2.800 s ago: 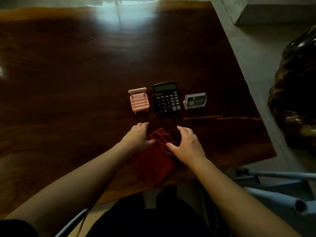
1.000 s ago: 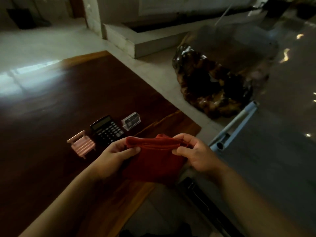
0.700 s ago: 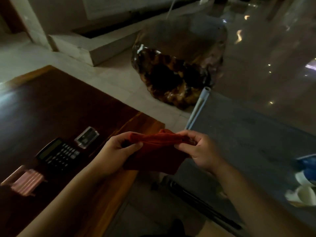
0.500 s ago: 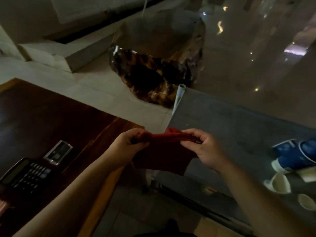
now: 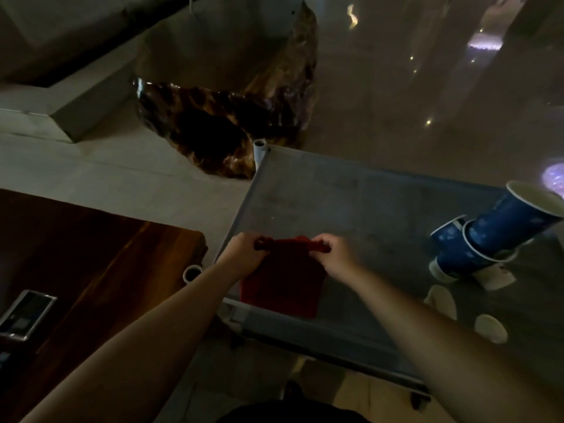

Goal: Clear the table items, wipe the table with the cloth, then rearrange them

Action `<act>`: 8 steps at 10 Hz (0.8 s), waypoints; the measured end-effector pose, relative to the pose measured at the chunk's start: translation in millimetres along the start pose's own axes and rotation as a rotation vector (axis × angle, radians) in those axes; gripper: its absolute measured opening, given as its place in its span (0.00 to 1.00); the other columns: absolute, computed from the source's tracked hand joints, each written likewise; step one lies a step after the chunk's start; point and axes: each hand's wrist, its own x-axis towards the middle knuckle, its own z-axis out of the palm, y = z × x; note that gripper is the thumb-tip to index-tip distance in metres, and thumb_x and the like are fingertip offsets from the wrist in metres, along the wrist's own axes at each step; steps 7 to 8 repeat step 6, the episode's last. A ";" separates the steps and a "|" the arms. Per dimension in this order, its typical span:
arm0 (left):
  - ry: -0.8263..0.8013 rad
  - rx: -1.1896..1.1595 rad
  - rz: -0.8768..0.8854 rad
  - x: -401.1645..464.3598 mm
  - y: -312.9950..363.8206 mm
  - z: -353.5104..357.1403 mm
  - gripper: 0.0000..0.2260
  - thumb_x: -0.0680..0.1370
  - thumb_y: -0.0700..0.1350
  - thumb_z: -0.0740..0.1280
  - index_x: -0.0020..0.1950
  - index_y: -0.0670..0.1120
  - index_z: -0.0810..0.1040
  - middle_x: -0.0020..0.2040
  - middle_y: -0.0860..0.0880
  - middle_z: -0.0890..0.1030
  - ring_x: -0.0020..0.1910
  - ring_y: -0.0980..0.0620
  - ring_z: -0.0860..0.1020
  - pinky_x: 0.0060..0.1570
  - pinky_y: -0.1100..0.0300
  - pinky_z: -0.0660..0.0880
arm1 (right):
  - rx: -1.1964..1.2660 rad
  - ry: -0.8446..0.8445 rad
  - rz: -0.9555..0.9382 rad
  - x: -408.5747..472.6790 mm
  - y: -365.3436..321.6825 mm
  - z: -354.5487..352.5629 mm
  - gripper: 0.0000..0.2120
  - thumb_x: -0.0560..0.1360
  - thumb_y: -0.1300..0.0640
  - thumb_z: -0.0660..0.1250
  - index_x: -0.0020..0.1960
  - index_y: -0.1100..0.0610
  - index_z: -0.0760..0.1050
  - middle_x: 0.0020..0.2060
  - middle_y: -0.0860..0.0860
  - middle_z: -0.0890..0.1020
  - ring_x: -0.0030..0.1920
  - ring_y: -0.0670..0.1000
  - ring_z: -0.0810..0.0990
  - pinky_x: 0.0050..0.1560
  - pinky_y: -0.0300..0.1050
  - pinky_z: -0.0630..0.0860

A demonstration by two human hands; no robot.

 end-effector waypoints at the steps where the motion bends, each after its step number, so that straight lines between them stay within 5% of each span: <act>1: 0.009 0.208 0.111 3.4 -2.8 9.2 0.14 0.79 0.44 0.67 0.65 0.49 0.76 0.57 0.44 0.83 0.55 0.43 0.81 0.50 0.52 0.78 | -0.293 -0.041 -0.063 5.1 3.5 4.7 0.07 0.77 0.56 0.71 0.51 0.46 0.78 0.48 0.51 0.84 0.49 0.54 0.83 0.46 0.46 0.76; 3: 0.028 0.465 0.183 -4.0 -13.9 13.0 0.32 0.78 0.53 0.68 0.79 0.52 0.60 0.74 0.46 0.70 0.72 0.42 0.69 0.66 0.45 0.70 | -0.690 -0.051 -0.238 -2.4 4.5 14.0 0.28 0.77 0.55 0.70 0.75 0.53 0.67 0.70 0.56 0.71 0.67 0.60 0.73 0.60 0.54 0.75; 4: 0.068 0.537 0.240 -15.2 -24.1 11.9 0.35 0.77 0.60 0.67 0.80 0.54 0.58 0.78 0.48 0.65 0.76 0.43 0.63 0.71 0.43 0.66 | -0.750 -0.094 -0.269 -14.6 3.8 18.4 0.32 0.78 0.49 0.69 0.78 0.51 0.63 0.77 0.56 0.64 0.73 0.60 0.66 0.65 0.56 0.73; 6: 0.088 0.515 0.138 -48.6 -43.4 1.3 0.40 0.73 0.72 0.62 0.80 0.57 0.56 0.79 0.50 0.64 0.78 0.45 0.61 0.73 0.43 0.63 | -0.821 -0.292 -0.259 -31.1 1.8 30.4 0.35 0.79 0.40 0.65 0.81 0.49 0.58 0.78 0.54 0.63 0.78 0.58 0.58 0.73 0.56 0.65; 8: 0.088 0.515 0.138 -48.6 -43.4 1.3 0.40 0.73 0.72 0.62 0.80 0.57 0.56 0.79 0.50 0.64 0.78 0.45 0.61 0.73 0.43 0.63 | -0.821 -0.292 -0.259 -31.1 1.8 30.4 0.35 0.79 0.40 0.65 0.81 0.49 0.58 0.78 0.54 0.63 0.78 0.58 0.58 0.73 0.56 0.65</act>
